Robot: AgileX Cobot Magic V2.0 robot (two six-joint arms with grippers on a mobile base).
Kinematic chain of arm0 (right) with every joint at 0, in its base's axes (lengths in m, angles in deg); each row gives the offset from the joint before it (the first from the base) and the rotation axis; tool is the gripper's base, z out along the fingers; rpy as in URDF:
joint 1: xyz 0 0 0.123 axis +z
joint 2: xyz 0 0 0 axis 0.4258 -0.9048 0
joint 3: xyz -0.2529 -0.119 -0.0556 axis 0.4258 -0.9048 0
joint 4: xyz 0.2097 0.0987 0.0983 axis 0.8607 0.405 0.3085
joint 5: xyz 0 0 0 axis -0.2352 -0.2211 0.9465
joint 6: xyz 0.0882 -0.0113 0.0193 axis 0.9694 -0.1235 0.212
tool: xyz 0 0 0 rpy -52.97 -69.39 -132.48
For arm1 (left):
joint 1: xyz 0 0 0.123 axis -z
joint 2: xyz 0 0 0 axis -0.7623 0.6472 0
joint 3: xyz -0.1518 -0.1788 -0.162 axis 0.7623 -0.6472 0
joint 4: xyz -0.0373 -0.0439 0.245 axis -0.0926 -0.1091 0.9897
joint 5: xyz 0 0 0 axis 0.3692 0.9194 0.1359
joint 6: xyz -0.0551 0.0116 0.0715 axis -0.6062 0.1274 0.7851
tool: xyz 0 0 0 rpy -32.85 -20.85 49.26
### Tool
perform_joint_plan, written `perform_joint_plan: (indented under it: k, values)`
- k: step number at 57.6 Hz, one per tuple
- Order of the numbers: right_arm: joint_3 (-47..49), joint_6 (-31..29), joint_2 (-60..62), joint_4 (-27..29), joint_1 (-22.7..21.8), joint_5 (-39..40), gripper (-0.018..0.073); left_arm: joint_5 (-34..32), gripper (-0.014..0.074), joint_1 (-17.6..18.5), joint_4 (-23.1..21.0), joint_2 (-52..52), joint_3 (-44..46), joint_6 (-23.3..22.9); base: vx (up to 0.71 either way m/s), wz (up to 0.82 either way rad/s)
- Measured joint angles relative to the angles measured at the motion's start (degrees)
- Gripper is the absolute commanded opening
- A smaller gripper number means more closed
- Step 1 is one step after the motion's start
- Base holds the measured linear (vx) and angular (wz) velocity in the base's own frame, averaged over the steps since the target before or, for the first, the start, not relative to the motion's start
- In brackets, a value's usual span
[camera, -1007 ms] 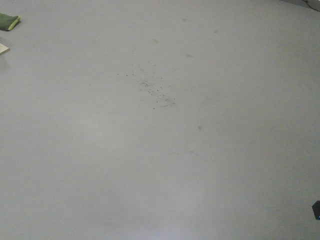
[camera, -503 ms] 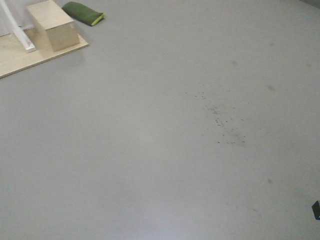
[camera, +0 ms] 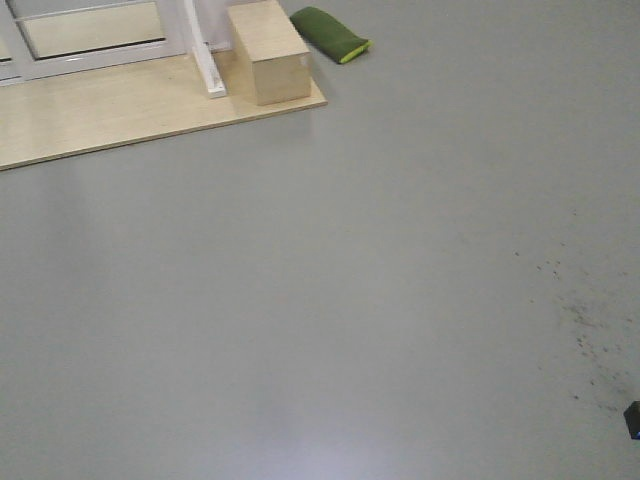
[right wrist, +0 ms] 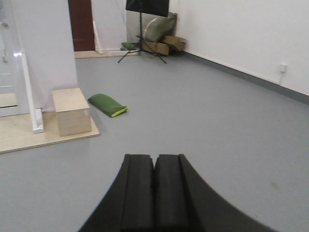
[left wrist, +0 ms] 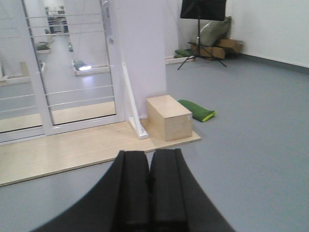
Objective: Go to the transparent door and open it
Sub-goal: 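Drive up to the glass sliding door, stopping at its wooden platform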
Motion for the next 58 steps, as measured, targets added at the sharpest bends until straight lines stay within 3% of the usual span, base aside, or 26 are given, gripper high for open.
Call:
perform_joint_plan:
  k: [58]
  values:
    - [0.00, 0.00, 0.00, 0.00, 0.00, 0.00, -0.0008, 0.00, -0.0006, 0.00, 0.00, 0.00, 0.00, 0.00, 0.40, 0.44]
